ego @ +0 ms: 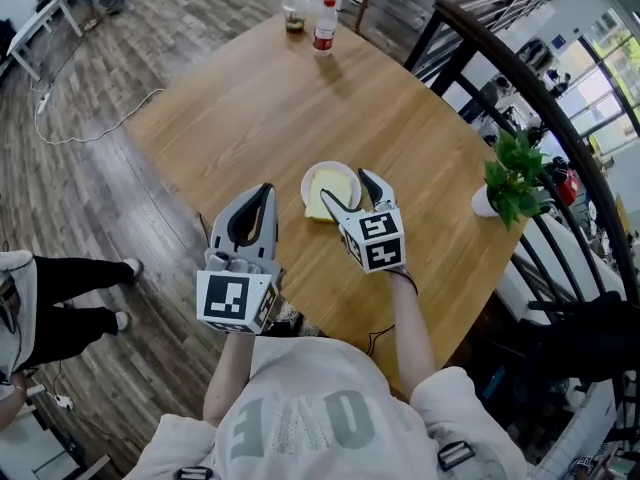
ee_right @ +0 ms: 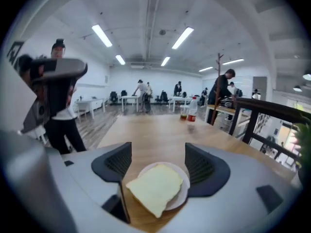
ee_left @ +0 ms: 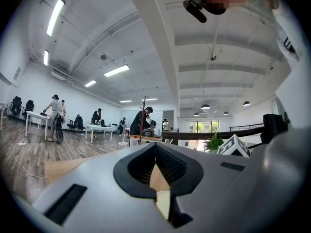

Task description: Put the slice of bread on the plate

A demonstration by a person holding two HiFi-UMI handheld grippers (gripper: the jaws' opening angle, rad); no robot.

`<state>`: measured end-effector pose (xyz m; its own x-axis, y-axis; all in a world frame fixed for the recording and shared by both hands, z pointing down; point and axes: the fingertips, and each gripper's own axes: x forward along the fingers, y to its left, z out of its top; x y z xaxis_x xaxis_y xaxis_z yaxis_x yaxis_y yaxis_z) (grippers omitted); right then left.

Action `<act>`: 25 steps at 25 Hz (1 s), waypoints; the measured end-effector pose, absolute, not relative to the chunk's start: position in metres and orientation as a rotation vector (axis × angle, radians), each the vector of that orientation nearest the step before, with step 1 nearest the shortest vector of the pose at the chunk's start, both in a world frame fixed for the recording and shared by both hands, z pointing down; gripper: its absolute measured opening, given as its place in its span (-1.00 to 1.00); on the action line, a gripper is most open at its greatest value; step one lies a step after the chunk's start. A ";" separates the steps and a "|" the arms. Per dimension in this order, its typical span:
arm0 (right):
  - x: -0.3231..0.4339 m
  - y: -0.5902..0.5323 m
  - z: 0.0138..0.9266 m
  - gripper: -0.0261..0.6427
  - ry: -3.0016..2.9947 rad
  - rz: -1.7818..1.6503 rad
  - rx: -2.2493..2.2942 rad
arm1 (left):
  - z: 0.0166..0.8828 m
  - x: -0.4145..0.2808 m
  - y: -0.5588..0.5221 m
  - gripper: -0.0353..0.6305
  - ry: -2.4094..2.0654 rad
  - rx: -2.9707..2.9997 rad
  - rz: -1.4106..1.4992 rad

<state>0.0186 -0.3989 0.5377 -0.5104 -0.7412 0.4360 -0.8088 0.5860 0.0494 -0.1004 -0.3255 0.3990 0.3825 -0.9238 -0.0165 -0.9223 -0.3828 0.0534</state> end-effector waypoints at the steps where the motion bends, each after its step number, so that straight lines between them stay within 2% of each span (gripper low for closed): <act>1: 0.020 -0.396 0.521 0.10 -2.444 0.244 1.306 | 0.397 -0.100 -0.322 -0.87 -1.723 2.580 -0.072; 8: 0.027 -0.375 0.416 0.05 -2.714 0.155 1.509 | 0.373 -0.077 -0.322 -0.87 -1.679 2.671 -0.135; 9: 0.028 -0.369 0.406 -0.06 -2.750 0.187 1.536 | 0.370 -0.076 -0.320 -0.87 -1.673 2.679 -0.142; 10: 0.032 -0.363 0.396 -0.46 -2.774 0.210 1.571 | 0.367 -0.074 -0.319 -0.87 -1.667 2.689 -0.148; 11: 0.036 -0.358 0.387 -0.70 -2.791 0.217 1.607 | 0.363 -0.072 -0.318 -0.87 -1.660 2.700 -0.155; 13: 0.045 -0.349 0.370 -0.86 -2.811 0.196 1.673 | 0.356 -0.067 -0.317 -0.87 -1.648 2.722 -0.170; 25: 0.070 -0.296 0.368 -0.87 -2.656 0.149 1.841 | 0.337 -0.059 -0.310 -0.87 -1.636 2.761 -0.214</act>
